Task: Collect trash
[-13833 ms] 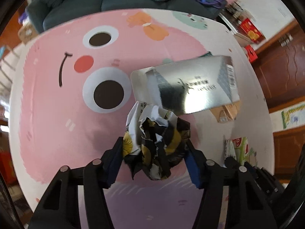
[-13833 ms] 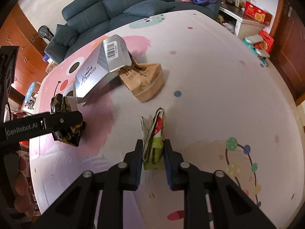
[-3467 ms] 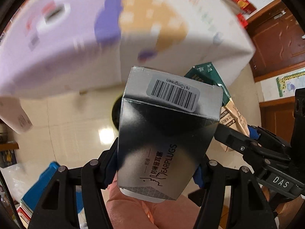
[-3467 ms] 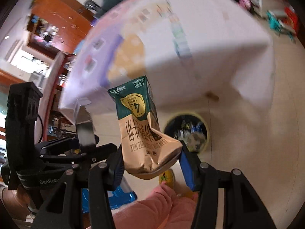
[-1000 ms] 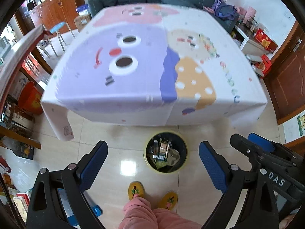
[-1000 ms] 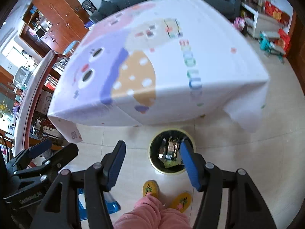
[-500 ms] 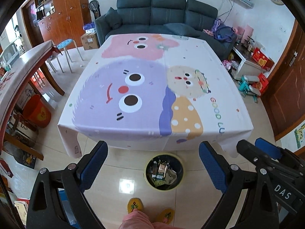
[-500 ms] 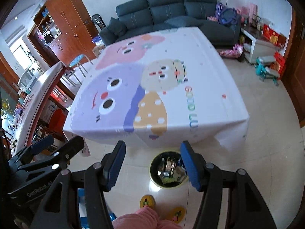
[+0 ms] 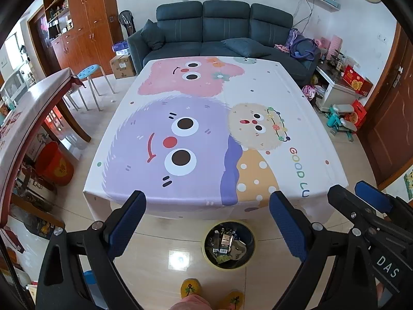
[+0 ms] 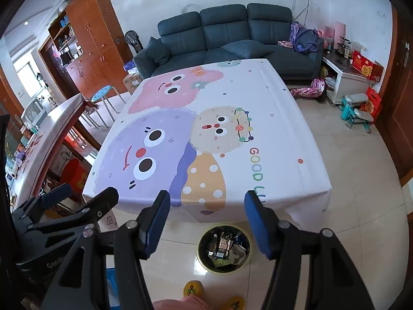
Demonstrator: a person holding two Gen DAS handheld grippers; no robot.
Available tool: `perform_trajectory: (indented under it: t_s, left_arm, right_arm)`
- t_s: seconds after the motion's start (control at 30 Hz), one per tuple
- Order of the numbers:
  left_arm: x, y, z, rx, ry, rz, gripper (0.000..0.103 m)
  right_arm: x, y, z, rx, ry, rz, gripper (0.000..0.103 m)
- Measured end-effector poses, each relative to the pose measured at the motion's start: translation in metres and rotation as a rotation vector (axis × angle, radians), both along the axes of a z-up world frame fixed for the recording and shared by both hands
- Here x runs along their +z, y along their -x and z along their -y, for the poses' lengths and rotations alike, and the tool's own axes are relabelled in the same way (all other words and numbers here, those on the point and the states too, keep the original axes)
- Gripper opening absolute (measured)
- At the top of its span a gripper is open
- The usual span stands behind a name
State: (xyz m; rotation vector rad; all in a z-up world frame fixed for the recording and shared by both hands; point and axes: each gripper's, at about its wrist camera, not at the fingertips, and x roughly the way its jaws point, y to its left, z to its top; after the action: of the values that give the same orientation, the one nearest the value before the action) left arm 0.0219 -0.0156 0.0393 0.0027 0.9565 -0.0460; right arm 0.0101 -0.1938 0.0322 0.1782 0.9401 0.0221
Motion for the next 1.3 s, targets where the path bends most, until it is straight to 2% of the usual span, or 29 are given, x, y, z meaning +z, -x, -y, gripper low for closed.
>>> perform_trajectory:
  t_s: [0.63,1.3]
  left_arm:
    - [-0.002,-0.011,-0.006,-0.014,0.015,-0.017,0.095]
    - [-0.002,-0.006,-0.009,-0.023,0.005,-0.020,0.095]
  right_arm:
    - [0.003,-0.008,-0.003,-0.025,0.012,0.004,0.060]
    - [0.003,-0.006,-0.004,-0.028,0.014,0.005,0.060]
